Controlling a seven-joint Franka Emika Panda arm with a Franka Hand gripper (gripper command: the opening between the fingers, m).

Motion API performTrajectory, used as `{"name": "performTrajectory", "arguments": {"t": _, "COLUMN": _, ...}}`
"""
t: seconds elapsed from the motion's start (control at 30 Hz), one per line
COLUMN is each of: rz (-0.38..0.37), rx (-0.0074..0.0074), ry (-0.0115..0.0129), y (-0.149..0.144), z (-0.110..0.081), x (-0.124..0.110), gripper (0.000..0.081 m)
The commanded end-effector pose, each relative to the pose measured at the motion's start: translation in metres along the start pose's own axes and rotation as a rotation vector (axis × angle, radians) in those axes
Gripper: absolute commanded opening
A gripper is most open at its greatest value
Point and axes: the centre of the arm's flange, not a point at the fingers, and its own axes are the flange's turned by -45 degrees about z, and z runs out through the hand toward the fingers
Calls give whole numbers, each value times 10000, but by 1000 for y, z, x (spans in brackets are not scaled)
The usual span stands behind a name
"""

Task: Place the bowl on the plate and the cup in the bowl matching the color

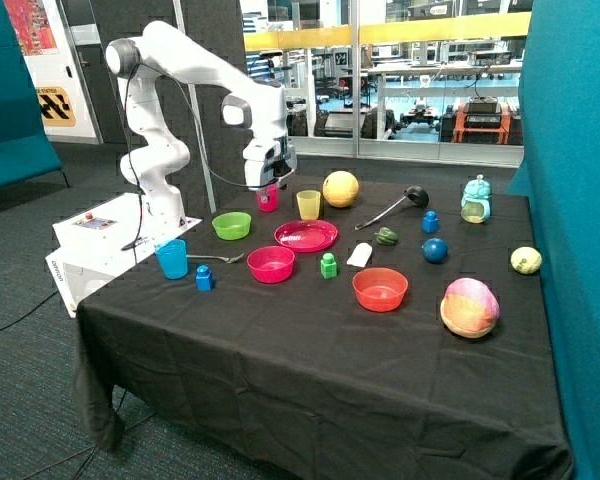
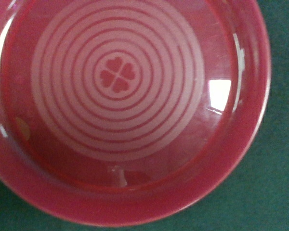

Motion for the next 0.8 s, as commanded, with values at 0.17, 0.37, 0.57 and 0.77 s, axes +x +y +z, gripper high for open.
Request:
{"name": "performTrajectory", "arguments": {"t": 0.17, "rz": -197, "rx": 2, "ry": -27, "y": 43, "z": 10, "x": 25, "gripper": 164}}
{"name": "performTrajectory", "arguments": {"t": 0.37, "rz": -284, "rx": 2, "ry": -27, "y": 56, "z": 17, "x": 36, "gripper": 188}}
{"name": "performTrajectory", "arguments": {"t": 0.57, "rz": -259, "rx": 2, "ry": -27, "y": 72, "z": 27, "x": 45, "gripper": 185}}
{"name": "performTrajectory", "arguments": {"t": 0.77, "rz": -221, "rx": 2, "ry": -27, "y": 83, "z": 39, "x": 52, "gripper": 164}}
